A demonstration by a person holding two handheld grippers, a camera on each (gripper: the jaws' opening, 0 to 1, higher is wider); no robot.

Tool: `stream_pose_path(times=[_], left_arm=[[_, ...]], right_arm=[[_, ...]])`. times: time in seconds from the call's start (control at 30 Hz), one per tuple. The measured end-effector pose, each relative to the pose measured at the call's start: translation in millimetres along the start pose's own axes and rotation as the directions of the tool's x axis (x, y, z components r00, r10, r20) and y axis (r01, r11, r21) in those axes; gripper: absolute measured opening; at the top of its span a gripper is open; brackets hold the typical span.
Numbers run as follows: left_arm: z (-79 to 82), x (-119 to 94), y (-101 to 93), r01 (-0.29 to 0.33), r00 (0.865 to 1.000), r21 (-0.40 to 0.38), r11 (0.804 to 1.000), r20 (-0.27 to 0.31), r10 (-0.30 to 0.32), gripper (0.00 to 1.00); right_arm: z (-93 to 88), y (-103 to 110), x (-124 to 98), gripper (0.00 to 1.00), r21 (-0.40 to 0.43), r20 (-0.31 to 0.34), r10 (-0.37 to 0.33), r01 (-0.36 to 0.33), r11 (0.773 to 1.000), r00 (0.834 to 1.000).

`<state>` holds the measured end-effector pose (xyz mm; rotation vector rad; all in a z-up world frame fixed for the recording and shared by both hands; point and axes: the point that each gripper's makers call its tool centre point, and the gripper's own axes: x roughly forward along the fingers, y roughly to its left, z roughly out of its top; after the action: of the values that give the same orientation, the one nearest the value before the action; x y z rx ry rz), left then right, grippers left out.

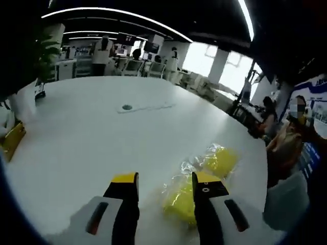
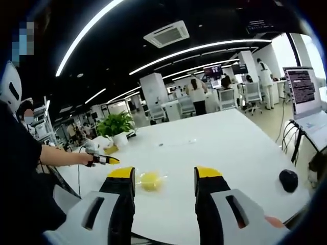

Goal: Compare the silicone blocks by pressing each to a similar depth, holding the contact briefly, and releasing to observe deformation and rebound differences across the visible hardness samples.

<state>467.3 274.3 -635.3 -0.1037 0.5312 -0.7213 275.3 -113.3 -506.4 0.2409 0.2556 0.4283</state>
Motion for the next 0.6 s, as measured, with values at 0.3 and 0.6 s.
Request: stream_pose_path(times=[0.3,0.6], left_arm=[[13.5,-43.8,-26.7,-0.015,0.998,0.110,0.994,0.059,0.008,0.62],[35.2,-89.6,-58.6,-0.030,0.983,0.169,0.985,0.182,-0.002,0.76]], right_arm=[[-8.4,13.0,6.0,0.47,-0.077,-0.023,0.013,-0.015,0.997,1.000],[-4.3,25.6,7.7,0.52,-0.136,-0.001,0.040,-0.040,0.990,0.999]])
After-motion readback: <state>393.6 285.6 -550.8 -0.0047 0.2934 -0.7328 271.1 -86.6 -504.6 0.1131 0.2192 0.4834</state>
